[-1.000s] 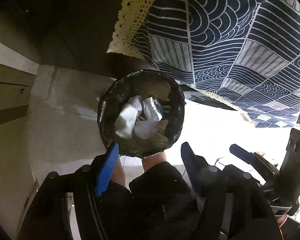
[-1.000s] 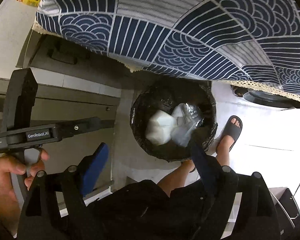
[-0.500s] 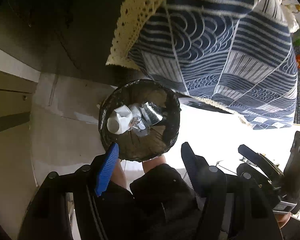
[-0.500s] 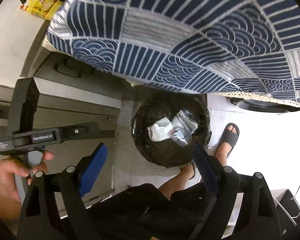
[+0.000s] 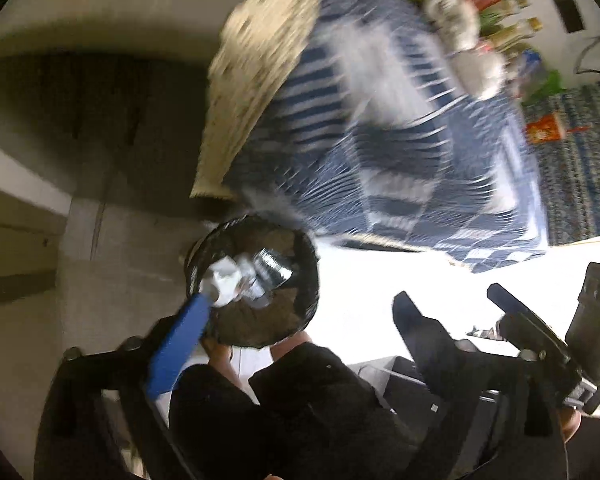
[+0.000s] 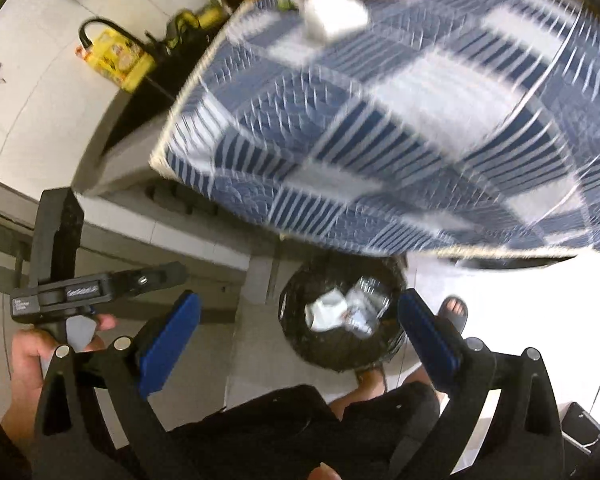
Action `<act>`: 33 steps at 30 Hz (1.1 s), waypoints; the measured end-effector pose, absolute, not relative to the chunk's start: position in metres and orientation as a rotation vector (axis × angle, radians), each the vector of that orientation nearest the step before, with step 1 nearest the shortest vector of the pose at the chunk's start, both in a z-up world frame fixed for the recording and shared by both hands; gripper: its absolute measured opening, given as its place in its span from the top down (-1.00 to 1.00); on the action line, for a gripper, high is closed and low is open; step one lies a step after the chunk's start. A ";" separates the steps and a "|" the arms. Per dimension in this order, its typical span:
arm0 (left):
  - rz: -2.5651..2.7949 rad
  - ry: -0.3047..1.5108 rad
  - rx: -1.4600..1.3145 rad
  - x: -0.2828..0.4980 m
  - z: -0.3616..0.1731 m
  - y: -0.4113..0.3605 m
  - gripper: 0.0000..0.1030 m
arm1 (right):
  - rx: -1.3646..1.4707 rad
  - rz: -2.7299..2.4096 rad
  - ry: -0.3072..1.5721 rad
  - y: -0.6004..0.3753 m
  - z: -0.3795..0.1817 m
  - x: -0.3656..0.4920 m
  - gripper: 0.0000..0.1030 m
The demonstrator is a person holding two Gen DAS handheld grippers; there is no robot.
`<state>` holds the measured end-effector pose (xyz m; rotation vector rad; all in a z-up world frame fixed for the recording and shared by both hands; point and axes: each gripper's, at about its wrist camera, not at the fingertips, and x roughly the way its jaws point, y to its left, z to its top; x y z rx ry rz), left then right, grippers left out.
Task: Collect trash
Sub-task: 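Open both tools to drop the napkin and cup into the bin, then raise both tools back up toward the trash on the counter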
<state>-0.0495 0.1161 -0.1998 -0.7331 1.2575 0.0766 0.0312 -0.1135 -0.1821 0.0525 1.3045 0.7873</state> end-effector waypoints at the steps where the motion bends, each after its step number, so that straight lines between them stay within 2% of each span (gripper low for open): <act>1: 0.070 1.227 -0.726 -0.048 -0.189 0.116 -0.83 | 0.057 0.784 1.290 -0.115 -0.179 0.033 -0.90; 10: 0.013 1.045 -0.612 -0.029 -0.116 0.109 -0.87 | 0.101 0.763 1.108 -0.135 -0.108 0.050 -0.90; 18: -0.047 0.960 -0.551 -0.009 -0.073 0.098 -0.87 | 0.138 0.719 0.955 -0.156 -0.058 0.071 -0.90; 26: -0.041 0.915 -0.535 0.020 -0.055 0.087 -0.87 | 0.144 0.721 0.902 -0.168 -0.035 0.105 -0.90; 33: -0.029 0.910 -0.490 0.058 -0.051 0.067 -0.87 | 0.132 0.775 0.930 -0.164 -0.043 0.163 -0.91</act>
